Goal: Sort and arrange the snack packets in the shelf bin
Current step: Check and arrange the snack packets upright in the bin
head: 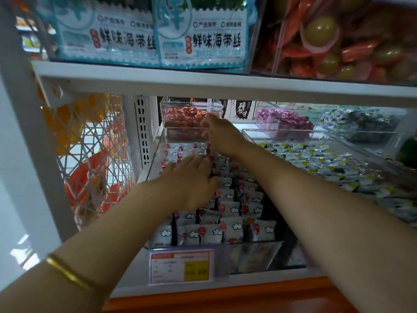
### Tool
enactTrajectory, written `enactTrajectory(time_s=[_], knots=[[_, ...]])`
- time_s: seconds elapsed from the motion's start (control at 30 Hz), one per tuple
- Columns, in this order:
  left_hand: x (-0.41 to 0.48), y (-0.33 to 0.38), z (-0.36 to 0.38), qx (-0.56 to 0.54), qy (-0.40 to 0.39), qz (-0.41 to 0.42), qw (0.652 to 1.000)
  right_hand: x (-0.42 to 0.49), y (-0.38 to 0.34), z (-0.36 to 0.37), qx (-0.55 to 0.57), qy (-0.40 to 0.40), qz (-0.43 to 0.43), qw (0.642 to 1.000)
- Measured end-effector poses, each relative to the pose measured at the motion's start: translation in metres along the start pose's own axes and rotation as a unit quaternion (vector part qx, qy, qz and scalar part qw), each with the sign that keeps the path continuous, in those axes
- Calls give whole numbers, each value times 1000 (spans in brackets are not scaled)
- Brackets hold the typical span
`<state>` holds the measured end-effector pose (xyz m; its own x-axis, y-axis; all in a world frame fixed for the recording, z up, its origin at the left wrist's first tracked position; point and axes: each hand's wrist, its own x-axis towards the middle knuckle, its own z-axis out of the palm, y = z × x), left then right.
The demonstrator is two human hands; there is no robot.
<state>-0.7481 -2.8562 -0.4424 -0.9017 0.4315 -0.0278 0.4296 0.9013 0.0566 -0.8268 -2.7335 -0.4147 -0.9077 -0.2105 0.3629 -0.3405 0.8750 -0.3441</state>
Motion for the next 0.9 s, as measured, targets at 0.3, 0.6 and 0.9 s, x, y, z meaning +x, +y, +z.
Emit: enactTrajectory(time_s=[0.3,0.6,0.9], knots=[[-36,10,12,46,0,1,999,-120,-13,-37,206,74,8,976],[-68,29,21,11,34,6,999,-178,-23,-49,16,1,-44,999],[-74,18,28,3,64,-22,998,-176,-29,-32,-90,8,-83,992]])
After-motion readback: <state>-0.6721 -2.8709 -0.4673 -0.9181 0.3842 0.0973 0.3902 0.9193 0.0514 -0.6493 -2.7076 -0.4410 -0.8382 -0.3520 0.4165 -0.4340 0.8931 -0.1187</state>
